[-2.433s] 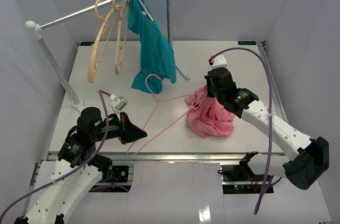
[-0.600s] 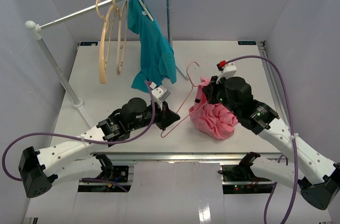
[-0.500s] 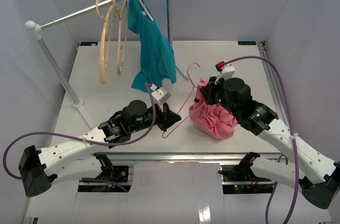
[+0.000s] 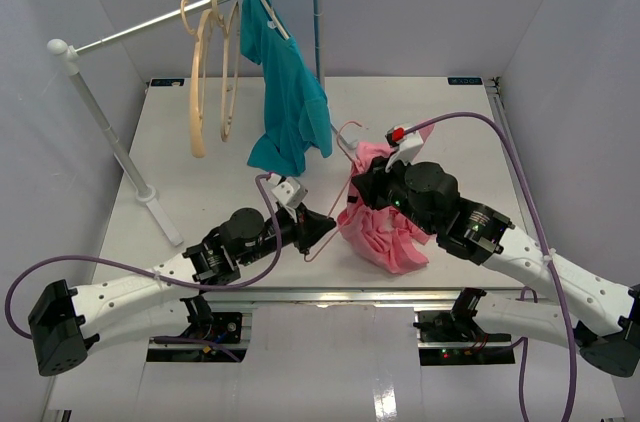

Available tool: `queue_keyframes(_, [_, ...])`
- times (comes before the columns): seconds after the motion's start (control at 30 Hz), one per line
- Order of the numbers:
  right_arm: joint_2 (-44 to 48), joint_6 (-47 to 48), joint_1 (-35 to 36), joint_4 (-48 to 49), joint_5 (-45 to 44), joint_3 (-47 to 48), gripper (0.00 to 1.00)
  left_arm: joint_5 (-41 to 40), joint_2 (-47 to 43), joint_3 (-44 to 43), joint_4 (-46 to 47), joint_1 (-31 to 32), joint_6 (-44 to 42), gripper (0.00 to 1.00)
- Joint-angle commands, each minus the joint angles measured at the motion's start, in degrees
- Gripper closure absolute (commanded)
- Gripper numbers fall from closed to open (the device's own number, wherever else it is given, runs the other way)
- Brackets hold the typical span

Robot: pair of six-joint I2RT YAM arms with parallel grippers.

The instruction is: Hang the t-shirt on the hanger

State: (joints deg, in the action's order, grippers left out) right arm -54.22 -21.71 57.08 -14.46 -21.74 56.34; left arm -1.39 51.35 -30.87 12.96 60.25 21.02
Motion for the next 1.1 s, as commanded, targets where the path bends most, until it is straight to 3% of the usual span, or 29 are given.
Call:
queue_keyframes(0.0, [2.00,6.75,0.35,0.56,-2.26,2.14,0.52,0.82,-5.53,1.81,6.81,0.22,-0.26,1.00])
queue_keyframes(0.13, [4.01,15.87,0.40,-2.49,-2.00,4.21,0.25,3.21,-8.97,5.09,7.16,0.31,0.42,1.00])
queue_keyframes(0.23, [6.66,20.66,0.40,-2.69,2.89,5.74,0.17,4.97,-9.70,5.86,6.17,0.31,0.52,1.00])
queue_keyframes(0.47, [11.78,34.78,0.40,-2.79,22.43,8.45,0.20,8.14,-12.97,6.75,2.38,0.31,0.63,1.00])
queue_keyframes(0.57, [8.47,41.55,0.39,-13.75,35.63,14.29,0.18,10.73,-15.33,7.14,-0.01,0.31,0.06,1.00])
queue_keyframes(0.63, [5.80,44.85,0.32,-18.05,39.23,16.15,0.19,13.13,-16.84,7.12,-1.79,0.31,-0.44,1.00])
queue_keyframes(1.07, [-1.55,51.47,-2.62,-29.53,42.19,20.50,0.32,17.23,-22.61,8.33,-5.82,0.31,-0.77,1.00])
